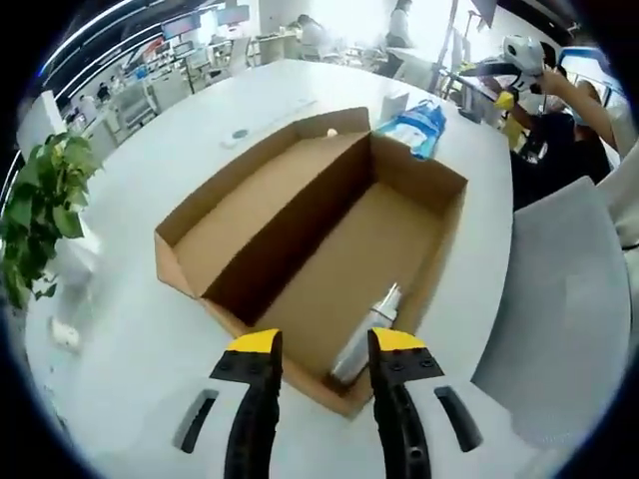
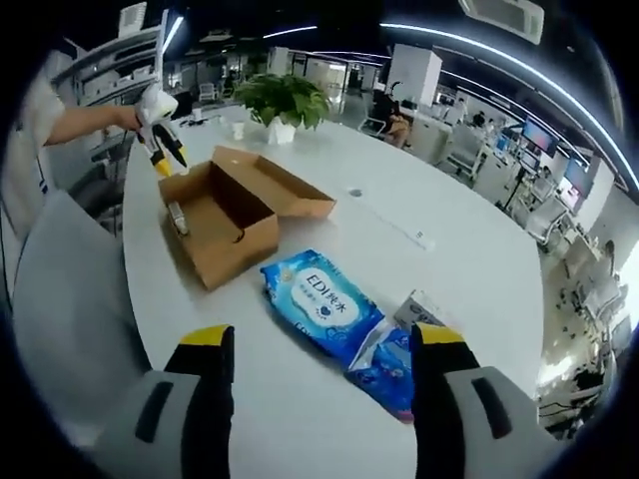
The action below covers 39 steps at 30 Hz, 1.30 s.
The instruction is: Operate the shoe box by opening the lid, removing the specified soft item, and placing it in the target area until the item is outside and the box remains undamaged.
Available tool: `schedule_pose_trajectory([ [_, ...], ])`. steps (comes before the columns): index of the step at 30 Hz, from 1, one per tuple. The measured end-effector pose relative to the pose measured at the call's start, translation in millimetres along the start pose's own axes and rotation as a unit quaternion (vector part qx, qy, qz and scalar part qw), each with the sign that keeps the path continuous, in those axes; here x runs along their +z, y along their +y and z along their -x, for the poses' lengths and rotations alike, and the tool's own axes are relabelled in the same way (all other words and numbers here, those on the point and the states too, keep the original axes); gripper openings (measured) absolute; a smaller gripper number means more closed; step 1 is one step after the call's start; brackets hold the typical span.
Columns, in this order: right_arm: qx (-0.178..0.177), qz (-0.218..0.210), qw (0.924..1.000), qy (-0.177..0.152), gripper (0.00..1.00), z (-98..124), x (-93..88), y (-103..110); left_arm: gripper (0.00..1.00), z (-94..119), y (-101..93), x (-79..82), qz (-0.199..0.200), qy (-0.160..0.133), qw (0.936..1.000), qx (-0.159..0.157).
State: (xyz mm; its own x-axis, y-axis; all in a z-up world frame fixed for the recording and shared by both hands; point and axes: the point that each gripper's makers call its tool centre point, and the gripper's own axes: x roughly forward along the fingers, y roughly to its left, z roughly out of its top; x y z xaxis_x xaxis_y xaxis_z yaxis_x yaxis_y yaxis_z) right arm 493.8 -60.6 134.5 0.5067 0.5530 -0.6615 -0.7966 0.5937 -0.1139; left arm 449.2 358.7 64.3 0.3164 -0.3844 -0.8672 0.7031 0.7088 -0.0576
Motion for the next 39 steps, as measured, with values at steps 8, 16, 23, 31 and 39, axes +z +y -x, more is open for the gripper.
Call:
schedule_pose_trajectory([
  [8, 0.007, -0.001, 0.9999, -0.008, 0.73, 5, 4.3, 23, 0.38, -7, 0.6, -11.8, -0.026, 0.035, 0.9985, -0.032],
  [16, -0.003, -0.012, 0.9997, -0.023, 0.78, 9, 11.3, 38, 0.39, -15, 7.6, -17.7, -0.047, 0.058, 0.9958, -0.053],
  [23, -0.01, -0.023, 0.9992, -0.032, 0.82, 11, 15.3, 57, 0.38, -21, 7.8, -16.2, -0.067, 0.073, 0.9926, -0.072],
  [31, -0.001, -0.033, 0.9985, -0.044, 0.83, 15, 18.0, 84, 0.38, -28, 1.2, -11.9, -0.1, 0.089, 0.9857, -0.102],
  [39, 0.001, -0.055, 0.9971, -0.053, 0.83, 19, 15.2, 99, 0.37, -45, -17.3, -10.3, -0.147, 0.114, 0.9703, -0.155],
])
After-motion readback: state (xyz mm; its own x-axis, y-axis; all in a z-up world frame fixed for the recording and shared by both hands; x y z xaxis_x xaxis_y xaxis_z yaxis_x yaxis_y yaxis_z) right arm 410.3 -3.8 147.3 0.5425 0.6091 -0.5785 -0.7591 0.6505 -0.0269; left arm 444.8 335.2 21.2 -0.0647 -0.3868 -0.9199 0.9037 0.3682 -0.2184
